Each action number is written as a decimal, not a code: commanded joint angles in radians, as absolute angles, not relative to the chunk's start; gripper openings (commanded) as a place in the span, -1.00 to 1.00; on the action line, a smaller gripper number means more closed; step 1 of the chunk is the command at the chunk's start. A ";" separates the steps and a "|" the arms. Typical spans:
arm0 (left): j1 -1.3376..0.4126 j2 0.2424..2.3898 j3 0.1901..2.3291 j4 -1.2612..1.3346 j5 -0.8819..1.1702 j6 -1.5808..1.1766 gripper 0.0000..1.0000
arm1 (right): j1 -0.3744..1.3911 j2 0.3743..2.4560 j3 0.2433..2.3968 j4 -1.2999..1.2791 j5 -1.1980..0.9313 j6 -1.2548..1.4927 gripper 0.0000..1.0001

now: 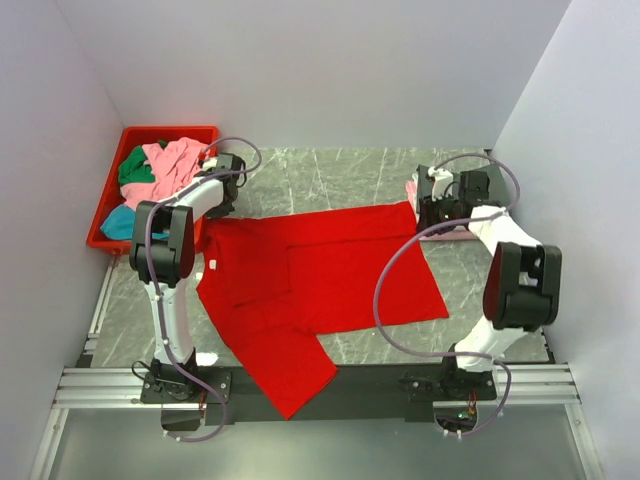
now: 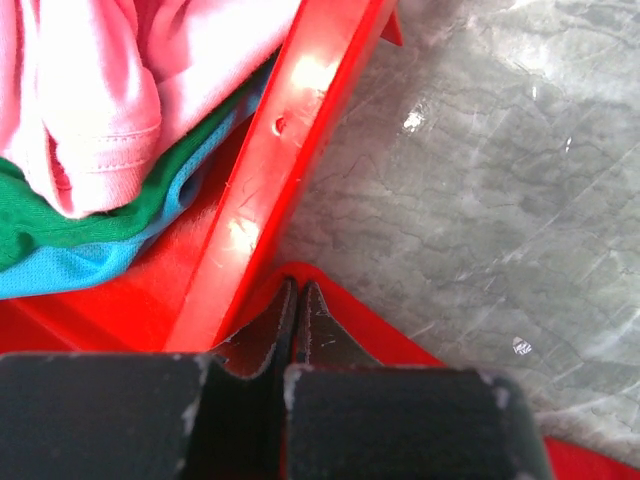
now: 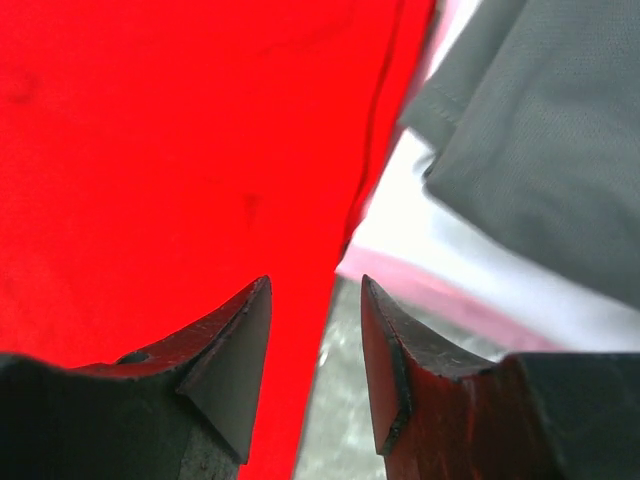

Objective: Fold and stack the t-shirts
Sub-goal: Fold the tshirt

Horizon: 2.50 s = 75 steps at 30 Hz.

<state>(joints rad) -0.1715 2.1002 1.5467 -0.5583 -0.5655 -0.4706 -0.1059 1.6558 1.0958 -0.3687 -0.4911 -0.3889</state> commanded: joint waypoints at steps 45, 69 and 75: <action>-0.133 2.019 1.509 -0.494 -0.520 -0.423 -0.99 | -0.006 1.784 1.180 -0.308 -0.219 -0.183 -1.00; -0.127 1.938 1.558 -0.497 -0.359 -0.422 -0.28 | -0.009 1.658 1.158 -0.406 -0.311 -0.273 -0.18; -0.127 1.806 1.568 -0.489 -0.261 -0.429 0.06 | -0.009 1.540 1.149 -0.468 -0.411 -0.328 0.03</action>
